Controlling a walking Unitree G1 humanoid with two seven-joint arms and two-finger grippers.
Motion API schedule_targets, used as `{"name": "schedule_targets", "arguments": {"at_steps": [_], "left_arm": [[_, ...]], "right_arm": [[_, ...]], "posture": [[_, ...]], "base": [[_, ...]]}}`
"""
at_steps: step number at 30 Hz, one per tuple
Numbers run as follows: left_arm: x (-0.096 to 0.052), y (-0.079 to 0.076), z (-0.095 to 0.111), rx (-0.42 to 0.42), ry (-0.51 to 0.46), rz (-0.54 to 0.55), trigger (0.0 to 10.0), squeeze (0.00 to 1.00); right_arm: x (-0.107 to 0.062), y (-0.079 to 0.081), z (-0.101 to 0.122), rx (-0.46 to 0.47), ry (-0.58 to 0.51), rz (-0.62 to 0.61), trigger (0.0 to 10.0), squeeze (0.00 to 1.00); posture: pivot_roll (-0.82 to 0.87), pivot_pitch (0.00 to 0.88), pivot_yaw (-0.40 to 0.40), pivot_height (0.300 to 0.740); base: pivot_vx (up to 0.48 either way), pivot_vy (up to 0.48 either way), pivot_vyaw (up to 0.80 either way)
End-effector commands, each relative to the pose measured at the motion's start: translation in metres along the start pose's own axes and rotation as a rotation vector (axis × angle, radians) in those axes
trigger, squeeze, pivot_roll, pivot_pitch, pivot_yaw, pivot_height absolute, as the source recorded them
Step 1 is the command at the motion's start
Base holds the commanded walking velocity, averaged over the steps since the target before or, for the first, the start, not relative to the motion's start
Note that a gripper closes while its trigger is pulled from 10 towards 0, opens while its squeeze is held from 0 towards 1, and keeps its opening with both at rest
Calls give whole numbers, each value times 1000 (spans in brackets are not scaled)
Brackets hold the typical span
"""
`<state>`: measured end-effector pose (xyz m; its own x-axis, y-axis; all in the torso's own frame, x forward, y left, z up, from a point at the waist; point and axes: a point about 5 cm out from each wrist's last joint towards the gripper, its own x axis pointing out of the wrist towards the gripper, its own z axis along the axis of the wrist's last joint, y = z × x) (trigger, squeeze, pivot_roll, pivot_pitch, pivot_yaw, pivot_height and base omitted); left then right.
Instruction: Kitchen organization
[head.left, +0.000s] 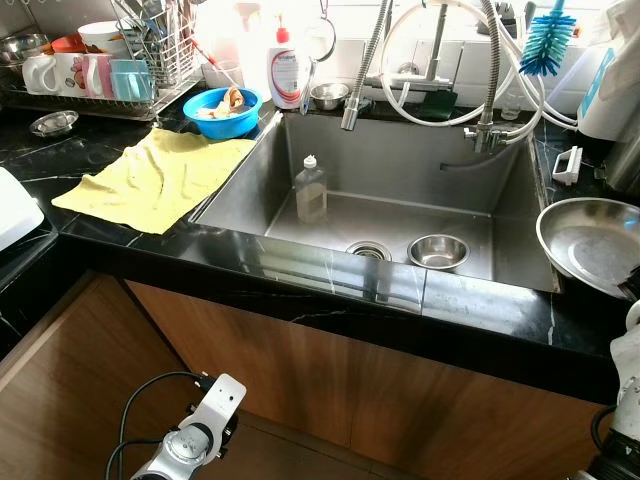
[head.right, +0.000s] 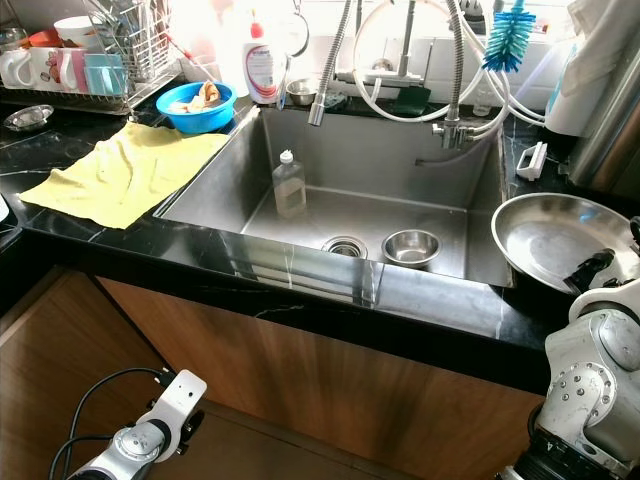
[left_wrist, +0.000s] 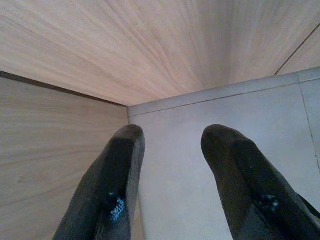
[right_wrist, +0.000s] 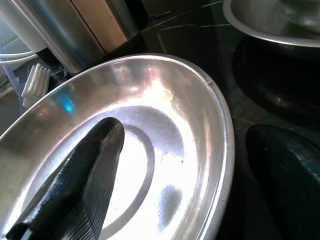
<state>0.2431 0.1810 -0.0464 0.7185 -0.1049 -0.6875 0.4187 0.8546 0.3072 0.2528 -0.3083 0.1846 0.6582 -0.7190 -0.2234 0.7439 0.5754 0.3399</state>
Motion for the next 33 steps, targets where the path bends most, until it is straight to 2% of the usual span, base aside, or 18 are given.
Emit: {"name": "schedule_targets", "arguments": {"at_steps": [1, 2, 30, 33], "left_arm": [[-2, 3, -6, 1, 17, 4, 10000, 0], [-2, 3, -5, 0, 17, 4, 10000, 0], [-2, 3, -5, 0, 17, 4, 10000, 0], [-2, 4, -5, -2, 15, 7, 10000, 0]], "right_arm": [[1, 3, 0, 27, 11, 13, 10000, 0], [2, 4, 0, 34, 14, 16, 0, 0], [2, 4, 0, 34, 14, 16, 0, 0], [2, 7, 0, 73, 12, 18, 0, 0]], "posture": [[-89, 0, 53, 740], [-89, 0, 52, 740], [-89, 0, 52, 740], [-81, 0, 55, 740]], "base": [[0, 0, 0], [0, 0, 0], [0, 0, 0], [0, 0, 0]]}}
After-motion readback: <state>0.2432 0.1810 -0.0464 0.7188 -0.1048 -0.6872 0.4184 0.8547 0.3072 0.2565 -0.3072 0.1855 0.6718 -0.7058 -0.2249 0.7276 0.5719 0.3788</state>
